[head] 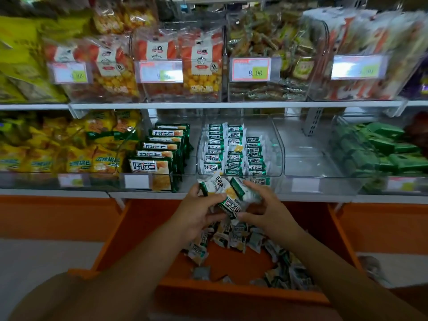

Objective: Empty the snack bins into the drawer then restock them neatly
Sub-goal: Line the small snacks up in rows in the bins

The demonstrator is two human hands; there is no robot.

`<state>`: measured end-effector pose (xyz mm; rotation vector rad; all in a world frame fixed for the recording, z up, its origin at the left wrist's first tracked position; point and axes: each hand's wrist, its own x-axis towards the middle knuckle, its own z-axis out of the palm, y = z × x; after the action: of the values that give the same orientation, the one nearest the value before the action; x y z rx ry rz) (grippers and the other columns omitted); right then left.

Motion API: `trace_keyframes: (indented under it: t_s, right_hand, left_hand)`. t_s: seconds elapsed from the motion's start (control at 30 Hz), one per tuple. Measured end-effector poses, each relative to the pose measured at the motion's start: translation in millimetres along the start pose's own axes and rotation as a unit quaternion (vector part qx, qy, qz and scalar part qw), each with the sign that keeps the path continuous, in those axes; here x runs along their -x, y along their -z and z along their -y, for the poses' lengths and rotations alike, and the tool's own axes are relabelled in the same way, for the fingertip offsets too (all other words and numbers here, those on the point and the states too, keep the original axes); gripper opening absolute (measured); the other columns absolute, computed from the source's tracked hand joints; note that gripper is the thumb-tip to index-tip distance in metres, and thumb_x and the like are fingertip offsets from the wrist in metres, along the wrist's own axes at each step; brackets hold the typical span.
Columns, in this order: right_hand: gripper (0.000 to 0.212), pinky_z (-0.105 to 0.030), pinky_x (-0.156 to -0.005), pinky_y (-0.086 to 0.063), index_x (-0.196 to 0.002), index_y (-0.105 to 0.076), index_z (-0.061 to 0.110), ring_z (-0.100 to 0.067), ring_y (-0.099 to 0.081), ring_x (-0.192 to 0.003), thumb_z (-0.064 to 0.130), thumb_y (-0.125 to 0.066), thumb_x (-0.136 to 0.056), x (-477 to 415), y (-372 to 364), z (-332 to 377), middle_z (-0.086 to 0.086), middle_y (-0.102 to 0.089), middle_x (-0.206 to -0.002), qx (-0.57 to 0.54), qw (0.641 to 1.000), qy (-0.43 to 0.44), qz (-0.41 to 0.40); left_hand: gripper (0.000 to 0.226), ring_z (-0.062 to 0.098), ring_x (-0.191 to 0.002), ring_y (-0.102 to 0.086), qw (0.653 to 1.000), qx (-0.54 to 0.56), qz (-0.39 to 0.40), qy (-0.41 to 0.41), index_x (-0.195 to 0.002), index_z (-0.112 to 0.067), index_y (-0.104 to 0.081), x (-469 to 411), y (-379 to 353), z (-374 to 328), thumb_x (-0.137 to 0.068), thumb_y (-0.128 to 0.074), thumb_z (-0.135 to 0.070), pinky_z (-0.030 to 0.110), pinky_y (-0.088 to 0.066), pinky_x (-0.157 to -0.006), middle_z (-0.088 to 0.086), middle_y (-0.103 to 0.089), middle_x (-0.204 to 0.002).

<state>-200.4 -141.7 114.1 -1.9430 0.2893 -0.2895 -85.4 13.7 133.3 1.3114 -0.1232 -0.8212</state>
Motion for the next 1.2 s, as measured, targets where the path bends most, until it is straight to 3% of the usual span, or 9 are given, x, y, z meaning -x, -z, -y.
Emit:
trace_keyframes:
  t_s: [0.13, 0.23, 0.43, 0.63, 0.77, 0.83, 0.93, 1.07, 1.2]
  right_hand:
    - [0.038, -0.022, -0.085, -0.054, -0.126, -0.055, 0.041, -0.003, -0.061, -0.109, 0.026, -0.064, -0.092, -12, 9, -3, 0.013, -0.057, -0.132, -0.04, 0.998, -0.017, -0.054]
    - [0.026, -0.03, -0.089, -0.055, -0.12, -0.061, 0.031, -0.009, -0.066, -0.104, 0.03, -0.058, -0.094, -23, 18, -3, 0.012, -0.069, -0.113, -0.124, 0.989, -0.062, -0.058]
    - [0.023, -0.035, -0.092, -0.053, -0.113, -0.067, 0.02, -0.015, -0.068, -0.101, 0.028, -0.057, -0.094, -51, 30, -10, 0.001, -0.07, -0.113, -0.222, 0.963, -0.121, -0.092]
    - [0.016, -0.026, -0.075, -0.055, -0.105, -0.065, 0.011, -0.016, -0.072, -0.088, 0.02, -0.063, -0.091, -89, 26, -7, -0.006, -0.073, -0.097, -0.152, 0.977, -0.094, -0.12]
    - [0.013, -0.019, -0.072, -0.05, -0.094, -0.062, 0.014, -0.003, -0.068, -0.08, 0.025, -0.067, -0.089, -134, 32, 1, -0.001, -0.07, -0.087, -0.023, 0.989, -0.044, -0.142]
    - [0.02, -0.01, -0.058, -0.04, -0.08, -0.056, 0.012, -0.002, -0.059, -0.065, 0.025, -0.067, -0.089, -164, 36, -6, 0.0, -0.06, -0.072, 0.067, 0.984, -0.055, -0.153]
    - [0.03, -0.029, -0.064, -0.042, -0.082, -0.05, 0.005, -0.028, -0.061, -0.075, 0.026, -0.072, -0.085, -207, 45, -34, -0.019, -0.059, -0.081, 0.097, 0.973, -0.116, -0.175]
    - [0.03, -0.048, -0.089, -0.052, -0.096, -0.053, 0.013, -0.033, -0.064, -0.097, 0.026, -0.076, -0.082, -241, 43, -57, -0.012, -0.065, -0.098, 0.102, 0.974, -0.144, -0.142]
    - [0.023, -0.031, -0.073, -0.047, -0.084, -0.053, 0.013, -0.025, -0.057, -0.081, 0.025, -0.073, -0.085, -254, 37, -54, -0.003, -0.057, -0.074, 0.17, 0.969, -0.14, -0.116]
  left_hand:
    - [0.083, 0.029, -0.098, -0.07, 1.0, -0.018, 0.01, 0.004, -0.147, -0.026, -0.033, -16, 1, -8, -0.08, -0.077, -0.006, 0.038, -0.06, -0.07, 0.012, -0.061, -0.13]
    - [0.09, 0.028, -0.093, -0.073, 1.0, -0.015, 0.018, -0.007, -0.15, -0.027, -0.03, -32, 6, -17, -0.077, -0.079, -0.006, 0.039, -0.06, -0.071, 0.012, -0.062, -0.129]
    - [0.085, 0.027, -0.091, -0.073, 0.998, -0.042, 0.032, -0.035, -0.15, -0.027, -0.031, -63, 18, -33, -0.081, -0.076, -0.009, 0.039, -0.06, -0.074, 0.013, -0.062, -0.128]
    - [0.067, 0.025, -0.093, -0.073, 0.996, -0.054, 0.025, -0.065, -0.141, -0.025, -0.043, -84, 34, -46, -0.084, -0.074, -0.01, 0.038, -0.06, -0.075, 0.007, -0.065, -0.125]
    - [0.053, 0.022, -0.092, -0.073, 0.996, -0.035, -0.005, -0.081, -0.13, -0.024, -0.051, -90, 52, -59, -0.084, -0.072, -0.009, 0.039, -0.06, -0.076, 0.004, -0.066, -0.122]
    - [0.046, 0.023, -0.092, -0.073, 0.995, -0.034, -0.018, -0.091, -0.125, -0.024, -0.054, -91, 61, -62, -0.085, -0.071, -0.008, 0.037, -0.06, -0.075, 0.003, -0.069, -0.115]
    - [0.04, 0.024, -0.093, -0.073, 0.995, -0.037, -0.024, -0.091, -0.12, -0.025, -0.058, -93, 67, -64, -0.086, -0.07, -0.008, 0.036, -0.06, -0.074, 0.0, -0.073, -0.107]
    - [0.04, 0.023, -0.093, -0.073, 0.995, -0.049, -0.019, -0.087, -0.12, -0.025, -0.058, -95, 66, -63, -0.086, -0.069, -0.008, 0.038, -0.06, -0.077, -0.001, -0.074, -0.107]
    - [0.04, 0.023, -0.093, -0.073, 0.994, -0.051, -0.009, -0.093, -0.119, -0.025, -0.058, -95, 61, -64, -0.084, -0.068, -0.007, 0.036, -0.061, -0.075, -0.003, -0.075, -0.105]
